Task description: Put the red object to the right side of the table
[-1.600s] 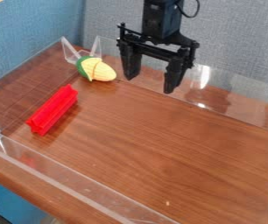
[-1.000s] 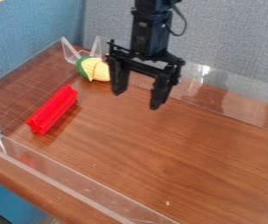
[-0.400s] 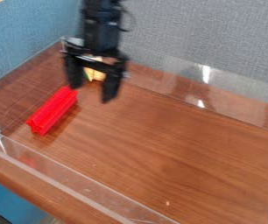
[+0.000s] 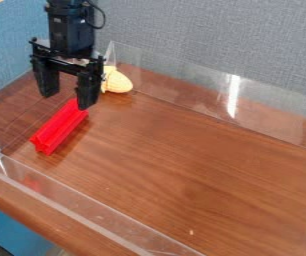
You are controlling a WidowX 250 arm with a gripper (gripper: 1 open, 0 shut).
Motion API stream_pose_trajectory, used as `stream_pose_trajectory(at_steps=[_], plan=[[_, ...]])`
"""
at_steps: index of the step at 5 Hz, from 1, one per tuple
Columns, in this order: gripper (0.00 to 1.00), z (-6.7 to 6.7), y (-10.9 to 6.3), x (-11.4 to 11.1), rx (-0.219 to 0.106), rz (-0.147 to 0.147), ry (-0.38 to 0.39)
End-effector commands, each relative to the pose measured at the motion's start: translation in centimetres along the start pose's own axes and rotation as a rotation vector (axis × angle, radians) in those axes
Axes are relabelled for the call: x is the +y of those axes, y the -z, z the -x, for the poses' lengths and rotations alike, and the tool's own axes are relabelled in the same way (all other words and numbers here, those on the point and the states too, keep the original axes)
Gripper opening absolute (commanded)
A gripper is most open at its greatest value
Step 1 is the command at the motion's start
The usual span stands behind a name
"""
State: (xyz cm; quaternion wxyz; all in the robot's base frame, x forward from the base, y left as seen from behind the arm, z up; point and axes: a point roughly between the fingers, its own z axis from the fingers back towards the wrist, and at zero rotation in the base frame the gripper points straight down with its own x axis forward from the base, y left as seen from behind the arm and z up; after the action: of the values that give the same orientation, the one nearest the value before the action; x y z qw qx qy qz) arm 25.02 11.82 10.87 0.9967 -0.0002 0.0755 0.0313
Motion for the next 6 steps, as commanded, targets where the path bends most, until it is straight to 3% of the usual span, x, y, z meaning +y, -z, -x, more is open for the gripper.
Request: stream_pose_trajectory(at_steps=[1, 4, 6], plan=[[1.00, -0.9, -0.8, 0.5, -0.039, -0.014, -0.034], [1.00, -0.8, 1.7, 2.5, -0.014, -0.014, -0.065], [1.00, -3.6, 4.4, 0.6, -0.030, -0.014, -0.045]])
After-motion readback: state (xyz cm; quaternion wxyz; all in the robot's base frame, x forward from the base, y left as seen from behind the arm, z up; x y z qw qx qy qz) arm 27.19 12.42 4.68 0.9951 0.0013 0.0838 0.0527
